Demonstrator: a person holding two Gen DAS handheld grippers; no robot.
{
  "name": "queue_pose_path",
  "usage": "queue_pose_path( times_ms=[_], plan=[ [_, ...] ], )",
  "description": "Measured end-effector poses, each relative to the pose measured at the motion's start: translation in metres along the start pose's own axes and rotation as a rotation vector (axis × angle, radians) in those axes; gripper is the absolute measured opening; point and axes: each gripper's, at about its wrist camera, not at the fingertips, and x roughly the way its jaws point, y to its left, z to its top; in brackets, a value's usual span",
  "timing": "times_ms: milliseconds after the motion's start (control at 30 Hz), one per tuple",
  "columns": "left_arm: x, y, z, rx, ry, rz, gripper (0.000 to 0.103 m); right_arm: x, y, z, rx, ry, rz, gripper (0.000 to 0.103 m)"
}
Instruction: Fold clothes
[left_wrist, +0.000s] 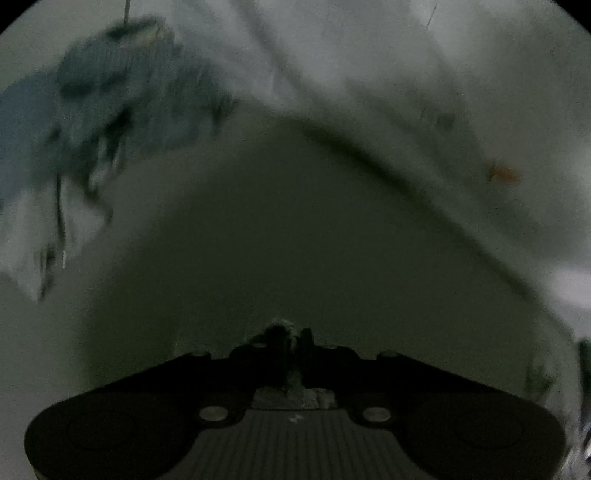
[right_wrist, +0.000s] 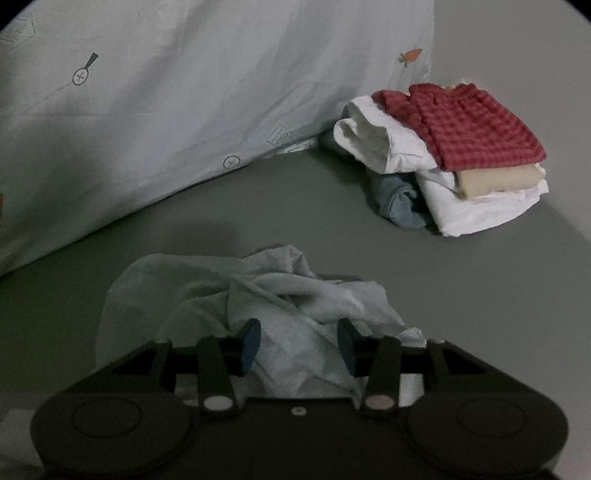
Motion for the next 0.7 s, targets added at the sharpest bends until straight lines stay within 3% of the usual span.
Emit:
queue_pose_path(
  times_ms=[200,300,400,500,600,700],
  plan=[
    [-0.086,-0.036,0.084,0.038,-0.317,-0.186,0.004,-0.007,-0.013,0.009,0.092,-0.035,-0.011,0.047],
    [-0.139,-0.046,0.105,0.096,-0.466,-0.266,0.004,-0.011,-0.019,0.006,0.112,-0.037,-0.021,0.047],
    [-0.171,-0.038,0.098,0.151,-0.539,-0.230,0.004,-0.016,-0.025,0.002,0.131,-0.040,-0.031,0.047],
    [-0.179,-0.007,0.069,0.131,-0.507,-0.134,0.004,-0.020,-0.031,-0.001,0.151,-0.042,-0.041,0.047],
    [-0.163,0.040,0.029,0.020,-0.388,0.027,0.006,-0.020,-0.036,-0.005,0.153,-0.027,-0.046,0.047],
    [-0.128,0.088,-0.011,-0.084,-0.217,0.234,0.008,-0.019,-0.037,-0.009,0.145,-0.010,-0.048,0.047]
  ],
)
